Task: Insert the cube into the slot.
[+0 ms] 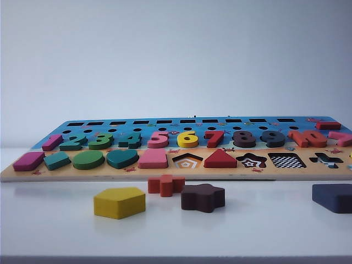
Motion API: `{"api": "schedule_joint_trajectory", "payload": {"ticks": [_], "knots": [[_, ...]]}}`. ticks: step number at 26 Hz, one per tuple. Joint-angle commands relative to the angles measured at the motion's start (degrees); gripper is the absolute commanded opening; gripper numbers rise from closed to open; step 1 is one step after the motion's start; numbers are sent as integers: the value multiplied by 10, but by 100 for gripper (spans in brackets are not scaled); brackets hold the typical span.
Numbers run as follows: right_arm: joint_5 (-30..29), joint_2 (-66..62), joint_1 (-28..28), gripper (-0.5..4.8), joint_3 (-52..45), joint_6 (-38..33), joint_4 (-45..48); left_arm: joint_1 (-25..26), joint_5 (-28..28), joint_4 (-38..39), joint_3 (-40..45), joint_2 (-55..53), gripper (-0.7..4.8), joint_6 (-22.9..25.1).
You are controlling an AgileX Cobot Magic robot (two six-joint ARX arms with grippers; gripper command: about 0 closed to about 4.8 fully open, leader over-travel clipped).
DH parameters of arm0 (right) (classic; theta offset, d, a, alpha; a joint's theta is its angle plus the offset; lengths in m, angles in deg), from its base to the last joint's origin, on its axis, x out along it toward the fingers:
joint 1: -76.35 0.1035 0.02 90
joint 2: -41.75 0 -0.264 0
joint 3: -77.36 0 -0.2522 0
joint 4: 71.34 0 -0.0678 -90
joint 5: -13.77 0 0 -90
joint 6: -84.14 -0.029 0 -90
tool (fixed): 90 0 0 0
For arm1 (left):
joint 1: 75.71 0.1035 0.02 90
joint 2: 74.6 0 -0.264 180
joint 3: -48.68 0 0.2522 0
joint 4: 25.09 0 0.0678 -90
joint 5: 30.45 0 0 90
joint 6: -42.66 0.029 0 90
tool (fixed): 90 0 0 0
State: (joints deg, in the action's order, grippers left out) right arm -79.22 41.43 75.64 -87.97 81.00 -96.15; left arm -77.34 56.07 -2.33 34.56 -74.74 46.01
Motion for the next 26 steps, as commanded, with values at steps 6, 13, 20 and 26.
{"api": "schedule_joint_trajectory", "payload": {"ticks": [6,13,20,26], "knots": [[-10,2,0,-4,-5,-5,-12,0,18,-3,-94,-89,10,1],[-20,2,0,-2,-3,-59,-9,-10,83,42,-242,-204,10,1],[-20,2,0,-1,-2,-96,11,-68,163,166,-379,-273,10,-4],[-20,2,0,-1,-2,-95,11,-105,257,227,-407,-279,10,-13]]}}
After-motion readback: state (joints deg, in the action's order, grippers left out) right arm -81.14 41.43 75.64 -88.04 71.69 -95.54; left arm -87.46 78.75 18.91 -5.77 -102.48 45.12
